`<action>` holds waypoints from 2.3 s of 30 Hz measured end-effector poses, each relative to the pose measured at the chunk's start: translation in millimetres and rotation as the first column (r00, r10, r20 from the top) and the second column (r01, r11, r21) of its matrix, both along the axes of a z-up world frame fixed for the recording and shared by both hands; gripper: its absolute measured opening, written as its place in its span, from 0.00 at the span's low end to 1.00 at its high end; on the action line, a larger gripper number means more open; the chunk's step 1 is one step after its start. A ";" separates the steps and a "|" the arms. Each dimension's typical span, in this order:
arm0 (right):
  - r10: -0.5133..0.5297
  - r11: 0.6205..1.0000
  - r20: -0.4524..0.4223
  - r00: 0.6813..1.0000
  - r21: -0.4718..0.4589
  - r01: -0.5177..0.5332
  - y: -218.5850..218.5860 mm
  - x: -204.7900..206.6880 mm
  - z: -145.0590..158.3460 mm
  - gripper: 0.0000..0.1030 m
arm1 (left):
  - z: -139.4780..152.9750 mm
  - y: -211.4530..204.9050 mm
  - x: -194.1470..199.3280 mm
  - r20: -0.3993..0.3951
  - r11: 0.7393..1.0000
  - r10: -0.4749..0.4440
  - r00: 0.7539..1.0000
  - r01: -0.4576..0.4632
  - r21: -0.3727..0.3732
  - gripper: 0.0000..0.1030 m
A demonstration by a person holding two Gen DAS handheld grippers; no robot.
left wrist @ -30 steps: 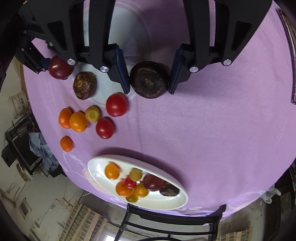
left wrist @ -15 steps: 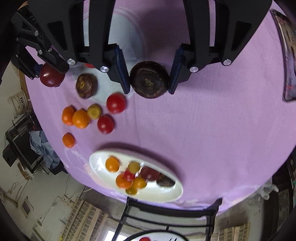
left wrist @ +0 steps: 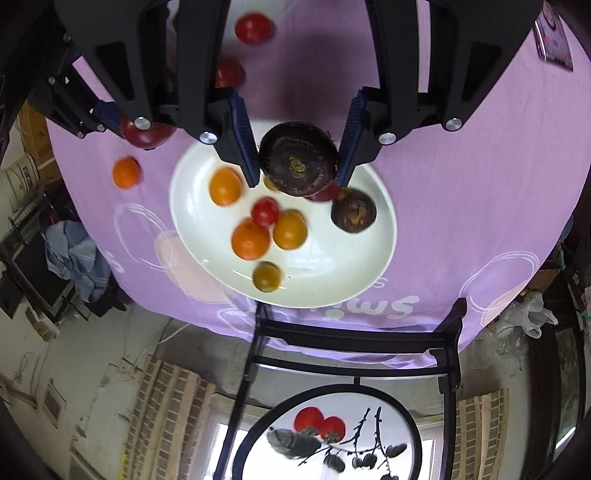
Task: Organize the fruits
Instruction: 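Lower the tomato and passion fruit into the plate and open both grippers, then grasp a passion fruit with the right gripper while the left grasps a red tomato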
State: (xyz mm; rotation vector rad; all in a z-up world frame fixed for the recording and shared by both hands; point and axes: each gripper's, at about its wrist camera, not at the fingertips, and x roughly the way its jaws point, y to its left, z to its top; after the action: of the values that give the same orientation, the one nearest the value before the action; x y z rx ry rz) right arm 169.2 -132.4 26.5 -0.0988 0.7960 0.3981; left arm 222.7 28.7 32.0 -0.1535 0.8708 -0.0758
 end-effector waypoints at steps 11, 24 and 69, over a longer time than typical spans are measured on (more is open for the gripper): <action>-0.045 0.999 -0.055 0.997 -0.007 0.045 5.5 41.2 -27.6 0.60 | -8.7 -14.4 34.4 0.032 1.000 0.005 0.999 -0.005 0.025 0.68; -0.104 0.995 -0.044 0.994 -0.005 0.104 -62.6 -40.5 -18.0 0.62 | -7.9 -20.6 -64.7 0.040 0.998 -0.038 0.999 0.036 0.052 0.80; -0.004 0.997 -0.126 0.992 -0.076 -0.005 -30.9 -107.8 -60.1 0.67 | -69.7 -18.6 -147.8 -0.057 0.979 -0.197 0.979 0.199 0.047 0.29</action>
State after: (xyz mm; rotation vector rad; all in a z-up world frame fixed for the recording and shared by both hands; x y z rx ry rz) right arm 61.4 -163.3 -33.6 -0.1459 0.9361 0.3770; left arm 74.9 10.1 -37.7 -0.0187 0.9378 -0.2358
